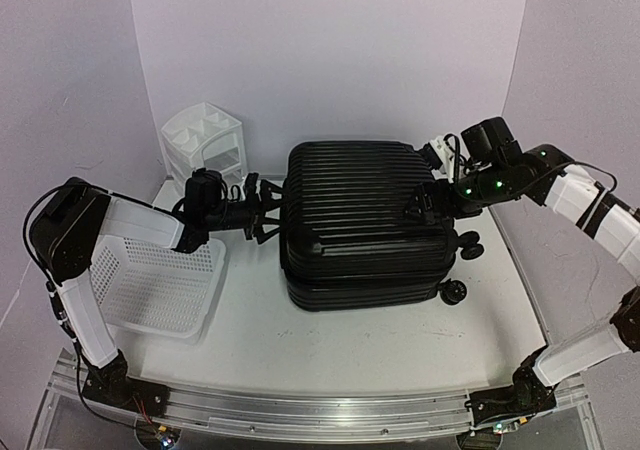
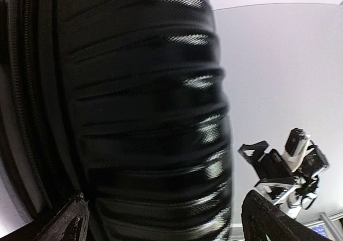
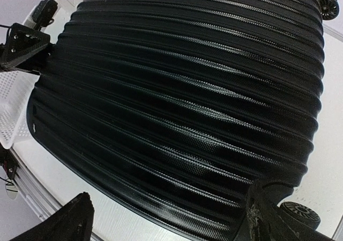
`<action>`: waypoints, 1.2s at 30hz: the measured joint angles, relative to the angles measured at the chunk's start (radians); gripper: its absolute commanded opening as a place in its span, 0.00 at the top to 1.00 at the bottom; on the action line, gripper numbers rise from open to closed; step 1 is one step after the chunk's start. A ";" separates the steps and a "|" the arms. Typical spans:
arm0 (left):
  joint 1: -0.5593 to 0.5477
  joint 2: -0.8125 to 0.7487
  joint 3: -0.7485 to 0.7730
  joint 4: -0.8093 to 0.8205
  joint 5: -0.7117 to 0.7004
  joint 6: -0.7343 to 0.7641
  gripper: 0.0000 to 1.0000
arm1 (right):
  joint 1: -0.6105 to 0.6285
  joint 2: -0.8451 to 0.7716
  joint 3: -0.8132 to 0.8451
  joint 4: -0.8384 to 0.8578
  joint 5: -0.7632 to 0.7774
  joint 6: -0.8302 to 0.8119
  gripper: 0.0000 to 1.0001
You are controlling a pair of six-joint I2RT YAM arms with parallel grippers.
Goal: Open, take out, and arrange the luggage
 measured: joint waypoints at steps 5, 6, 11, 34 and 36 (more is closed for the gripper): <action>-0.010 0.002 0.004 0.074 0.045 -0.063 0.00 | 0.026 0.000 -0.004 0.011 -0.002 -0.009 0.02; -0.011 0.002 0.008 0.076 0.052 -0.071 0.01 | 0.043 0.000 -0.004 0.013 0.004 -0.018 0.02; -0.022 0.002 0.069 0.080 0.085 -0.113 0.01 | 0.140 0.000 0.000 0.011 0.077 -0.090 0.02; -0.063 -0.123 0.082 -0.341 -0.031 0.260 0.01 | -0.350 -0.140 -0.016 -0.178 0.118 -0.116 0.25; -0.071 -0.123 0.082 -0.365 -0.036 0.275 0.01 | -0.452 -0.087 -0.049 -0.139 0.007 -0.035 0.32</action>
